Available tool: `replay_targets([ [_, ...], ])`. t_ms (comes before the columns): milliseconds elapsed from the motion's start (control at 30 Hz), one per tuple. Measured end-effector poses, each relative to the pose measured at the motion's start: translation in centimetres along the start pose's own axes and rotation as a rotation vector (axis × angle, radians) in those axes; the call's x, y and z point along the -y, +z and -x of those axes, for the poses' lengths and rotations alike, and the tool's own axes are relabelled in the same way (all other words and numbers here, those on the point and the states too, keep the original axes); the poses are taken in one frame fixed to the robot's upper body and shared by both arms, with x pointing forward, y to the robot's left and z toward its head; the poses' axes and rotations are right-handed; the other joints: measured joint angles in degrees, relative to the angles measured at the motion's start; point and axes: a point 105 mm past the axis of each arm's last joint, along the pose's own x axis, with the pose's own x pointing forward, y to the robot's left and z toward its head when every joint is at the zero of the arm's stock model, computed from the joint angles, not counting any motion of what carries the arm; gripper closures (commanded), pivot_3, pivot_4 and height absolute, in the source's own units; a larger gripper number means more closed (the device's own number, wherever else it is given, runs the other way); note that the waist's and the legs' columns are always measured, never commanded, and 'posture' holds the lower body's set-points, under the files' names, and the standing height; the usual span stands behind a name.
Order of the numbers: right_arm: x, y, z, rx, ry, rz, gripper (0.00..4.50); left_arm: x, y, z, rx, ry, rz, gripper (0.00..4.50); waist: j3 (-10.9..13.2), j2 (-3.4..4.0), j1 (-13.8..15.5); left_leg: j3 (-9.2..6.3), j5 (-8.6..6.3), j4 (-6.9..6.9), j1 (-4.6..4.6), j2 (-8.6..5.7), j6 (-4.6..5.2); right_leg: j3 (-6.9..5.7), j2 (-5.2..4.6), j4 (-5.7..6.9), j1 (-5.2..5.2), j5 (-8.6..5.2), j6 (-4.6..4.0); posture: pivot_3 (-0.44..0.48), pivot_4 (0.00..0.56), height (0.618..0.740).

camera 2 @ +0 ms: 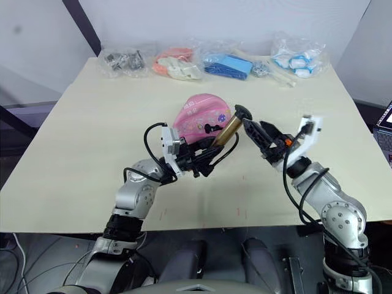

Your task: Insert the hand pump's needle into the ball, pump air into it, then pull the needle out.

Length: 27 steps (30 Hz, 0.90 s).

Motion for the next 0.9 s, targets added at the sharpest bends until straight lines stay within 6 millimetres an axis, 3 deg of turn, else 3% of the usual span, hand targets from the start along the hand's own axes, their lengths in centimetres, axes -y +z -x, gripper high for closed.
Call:
replay_targets([
  [500, -0.8, 0.2, -2.1, 0.013, 0.028, -0.068, 0.0, 0.1, -0.3, 0.1, -0.002, -0.016, -0.008, 3.48, 0.0, 0.0, -0.1, -0.03, -0.01, 0.0, -0.02, 0.0, 0.03, -0.02, 0.04, 0.0, 0.0, 0.0, 0.01, 0.0, 0.15, 0.74],
  [900, -0.9, 0.3, -2.5, 0.017, 0.031, -0.052, 0.0, -0.1, -0.2, 0.1, -0.002, -0.017, -0.014, 3.48, 0.0, 0.01, -0.1, -0.03, -0.01, 0.0, -0.02, 0.0, 0.03, -0.02, 0.05, 0.0, -0.01, 0.0, 0.01, 0.0, 0.15, 0.74],
])
